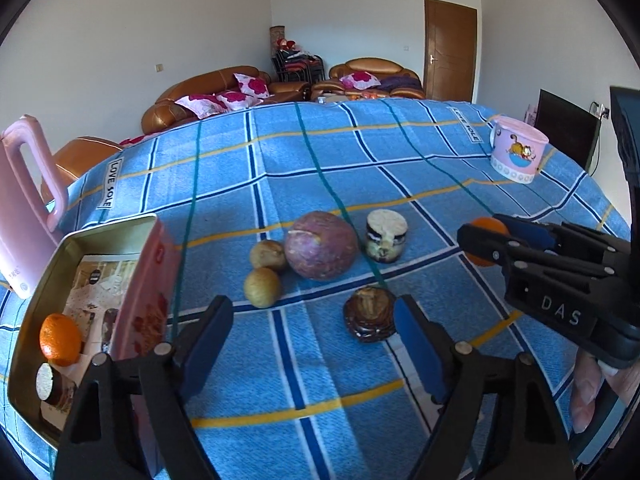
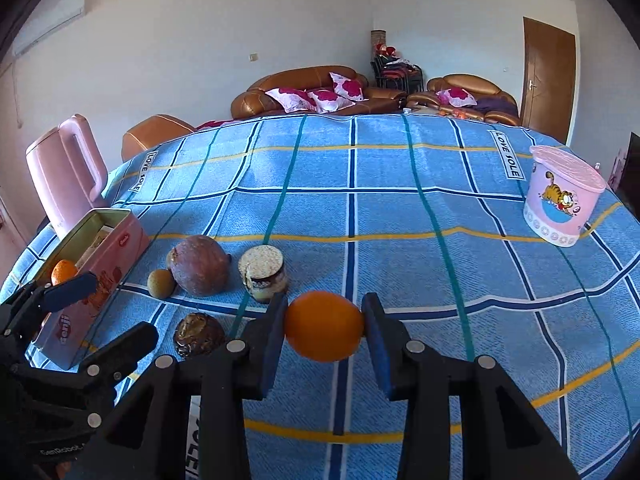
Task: Organize fruits
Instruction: 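Grasp a dark brown passion fruit with the left tool while the right tool grasps an orange, then lift the passion fruit with the left tool while the right tool holds the orange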
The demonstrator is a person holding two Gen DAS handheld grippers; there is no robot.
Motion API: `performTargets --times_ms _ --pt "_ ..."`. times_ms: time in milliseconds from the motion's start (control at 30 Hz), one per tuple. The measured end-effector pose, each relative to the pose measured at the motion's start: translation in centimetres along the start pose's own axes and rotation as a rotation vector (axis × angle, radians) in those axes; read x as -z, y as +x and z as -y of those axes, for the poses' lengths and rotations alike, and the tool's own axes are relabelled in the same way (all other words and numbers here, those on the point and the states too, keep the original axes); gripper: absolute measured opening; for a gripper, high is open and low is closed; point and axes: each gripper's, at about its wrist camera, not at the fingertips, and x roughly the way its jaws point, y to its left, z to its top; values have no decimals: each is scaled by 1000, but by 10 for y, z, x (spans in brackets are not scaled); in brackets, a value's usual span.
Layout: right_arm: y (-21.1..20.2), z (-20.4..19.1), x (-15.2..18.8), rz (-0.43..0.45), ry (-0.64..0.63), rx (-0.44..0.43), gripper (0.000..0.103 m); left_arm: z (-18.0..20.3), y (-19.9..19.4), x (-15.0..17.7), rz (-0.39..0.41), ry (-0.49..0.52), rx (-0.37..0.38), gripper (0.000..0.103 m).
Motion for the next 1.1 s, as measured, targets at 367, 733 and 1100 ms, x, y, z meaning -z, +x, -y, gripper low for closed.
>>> performTargets --times_ms 367,733,1100 --pt "-1 11 1 -1 37 -35 40 21 34 -4 -137 18 119 42" --pt "-5 8 2 14 22 -86 40 5 21 -5 -66 -58 119 40" --pt "-13 4 3 57 -2 -131 41 -2 6 -5 16 -80 85 40"
